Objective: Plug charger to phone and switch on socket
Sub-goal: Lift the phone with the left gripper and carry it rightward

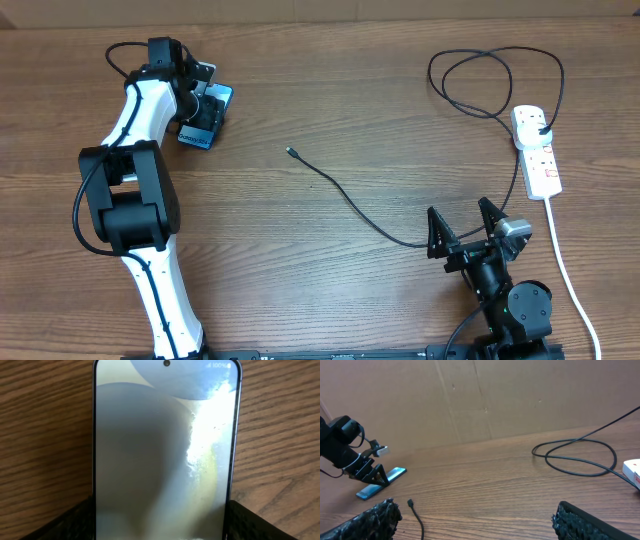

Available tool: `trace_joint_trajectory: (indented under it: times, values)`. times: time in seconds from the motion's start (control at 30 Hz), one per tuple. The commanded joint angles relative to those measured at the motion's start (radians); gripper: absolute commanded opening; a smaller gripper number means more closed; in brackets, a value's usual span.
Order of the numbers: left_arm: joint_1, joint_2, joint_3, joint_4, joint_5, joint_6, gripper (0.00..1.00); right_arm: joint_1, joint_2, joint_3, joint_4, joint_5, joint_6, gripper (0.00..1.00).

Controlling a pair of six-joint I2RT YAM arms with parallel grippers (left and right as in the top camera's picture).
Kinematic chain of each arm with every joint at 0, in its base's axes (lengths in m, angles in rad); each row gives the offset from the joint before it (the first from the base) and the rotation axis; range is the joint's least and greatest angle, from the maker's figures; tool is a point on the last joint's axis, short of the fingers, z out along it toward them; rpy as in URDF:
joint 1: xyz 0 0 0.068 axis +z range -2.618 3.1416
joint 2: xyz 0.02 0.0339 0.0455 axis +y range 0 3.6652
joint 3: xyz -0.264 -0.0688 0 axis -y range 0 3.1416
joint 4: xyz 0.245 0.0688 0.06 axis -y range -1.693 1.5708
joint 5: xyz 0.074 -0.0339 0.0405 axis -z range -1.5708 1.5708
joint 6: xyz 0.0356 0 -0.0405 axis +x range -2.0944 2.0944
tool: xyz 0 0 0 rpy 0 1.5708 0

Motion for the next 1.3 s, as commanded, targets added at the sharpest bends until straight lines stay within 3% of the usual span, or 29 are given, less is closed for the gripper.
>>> trace_joint_trajectory:
  times: [0.0, 0.37, 0.57, 0.7, 0.87, 1.03, 1.27]
  values:
    - [-0.013, 0.077, -0.027, -0.027, 0.015, -0.060, 0.74, -0.002, -0.010, -0.011, 0.008, -0.006, -0.002, 1.00]
    - [-0.013, 0.077, -0.027, -0.035, 0.022, -0.163, 0.62, -0.002, -0.010, -0.011, 0.008, -0.006, -0.002, 1.00]
    - [-0.022, 0.077, 0.003, -0.089, 0.130, -0.216, 0.52, -0.002, -0.010, -0.011, 0.008, -0.006, -0.001, 1.00]
    - [-0.053, 0.077, 0.088, -0.168, 0.192, -0.244, 0.36, -0.002, -0.010, -0.011, 0.008, -0.006, -0.002, 1.00]
    - [-0.137, 0.077, 0.231, -0.300, 0.200, -0.254, 0.06, -0.002, -0.010, -0.011, 0.008, -0.006, -0.002, 1.00]
    - [-0.245, 0.077, 0.340, -0.378, 0.199, -0.314, 0.05, -0.002, -0.010, -0.011, 0.008, -0.006, -0.002, 1.00]
    - [-0.371, 0.077, 0.364, -0.379, 0.208, -0.418, 0.04, -0.002, -0.010, -0.011, 0.008, -0.006, -0.002, 1.00]
